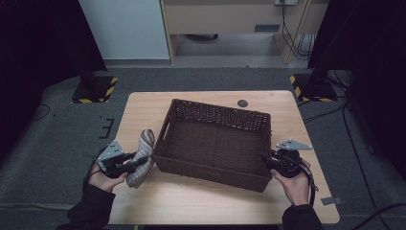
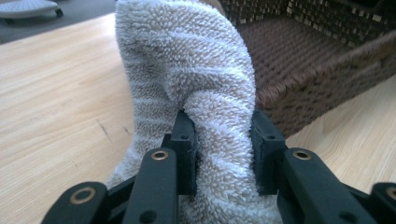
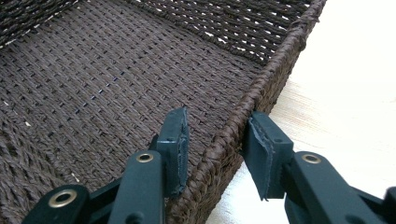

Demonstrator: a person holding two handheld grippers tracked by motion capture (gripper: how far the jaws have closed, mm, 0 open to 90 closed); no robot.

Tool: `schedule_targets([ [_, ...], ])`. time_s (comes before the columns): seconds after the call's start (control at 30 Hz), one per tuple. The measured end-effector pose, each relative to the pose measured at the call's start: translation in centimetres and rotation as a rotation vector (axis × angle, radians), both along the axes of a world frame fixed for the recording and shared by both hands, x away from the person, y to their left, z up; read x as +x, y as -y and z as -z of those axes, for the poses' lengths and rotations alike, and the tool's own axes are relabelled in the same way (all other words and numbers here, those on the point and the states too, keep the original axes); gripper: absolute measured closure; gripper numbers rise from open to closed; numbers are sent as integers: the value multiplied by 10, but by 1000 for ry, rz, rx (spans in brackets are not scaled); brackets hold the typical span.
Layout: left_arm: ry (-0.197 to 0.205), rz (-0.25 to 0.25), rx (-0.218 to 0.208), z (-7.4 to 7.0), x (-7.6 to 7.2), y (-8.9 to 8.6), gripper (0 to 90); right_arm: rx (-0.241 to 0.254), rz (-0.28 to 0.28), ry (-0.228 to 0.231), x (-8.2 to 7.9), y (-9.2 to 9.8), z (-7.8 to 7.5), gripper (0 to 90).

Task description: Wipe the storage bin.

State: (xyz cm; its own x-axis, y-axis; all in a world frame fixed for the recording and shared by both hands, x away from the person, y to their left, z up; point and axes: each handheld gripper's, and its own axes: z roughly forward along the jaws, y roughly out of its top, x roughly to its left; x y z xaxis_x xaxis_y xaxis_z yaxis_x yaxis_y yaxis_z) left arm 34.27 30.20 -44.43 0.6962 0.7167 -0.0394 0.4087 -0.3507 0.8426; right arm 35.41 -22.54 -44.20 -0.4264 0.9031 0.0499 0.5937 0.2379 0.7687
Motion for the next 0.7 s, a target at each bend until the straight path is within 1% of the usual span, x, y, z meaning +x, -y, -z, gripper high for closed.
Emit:
schedule_targets([
  [0.07,-2,2,18,7,0,4,664,-1,-1,0,0,0,0,611],
  [0.1,-6,1,19,9,0,4,664,0,-2,0,0,0,0,610],
  [0.13,-16,1,18,11,0,4,664,0,-2,-1,0,0,0,610],
  [0.2,-38,7,45,16,0,4,665,1,-3,-1,0,0,0,610],
  [0.27,-68,12,72,24,1,7,665,0,-3,1,0,0,0,610],
  [0.37,-128,16,116,38,2,10,665,1,-3,1,0,1,0,609],
  [0.4,-145,13,124,42,3,10,665,1,-3,0,0,1,0,610],
  [0.47,-153,-10,115,42,2,6,666,2,-3,1,0,1,0,610],
  [0.53,-143,-62,105,36,2,-2,667,1,-3,1,0,1,0,609],
  [0.63,-123,-141,79,27,1,-18,666,3,-6,0,1,1,0,608],
  [0.67,-119,-156,81,25,1,-21,666,2,-6,2,1,1,0,607],
  [0.7,-119,-156,81,25,1,-21,665,2,-6,2,1,1,0,607],
])
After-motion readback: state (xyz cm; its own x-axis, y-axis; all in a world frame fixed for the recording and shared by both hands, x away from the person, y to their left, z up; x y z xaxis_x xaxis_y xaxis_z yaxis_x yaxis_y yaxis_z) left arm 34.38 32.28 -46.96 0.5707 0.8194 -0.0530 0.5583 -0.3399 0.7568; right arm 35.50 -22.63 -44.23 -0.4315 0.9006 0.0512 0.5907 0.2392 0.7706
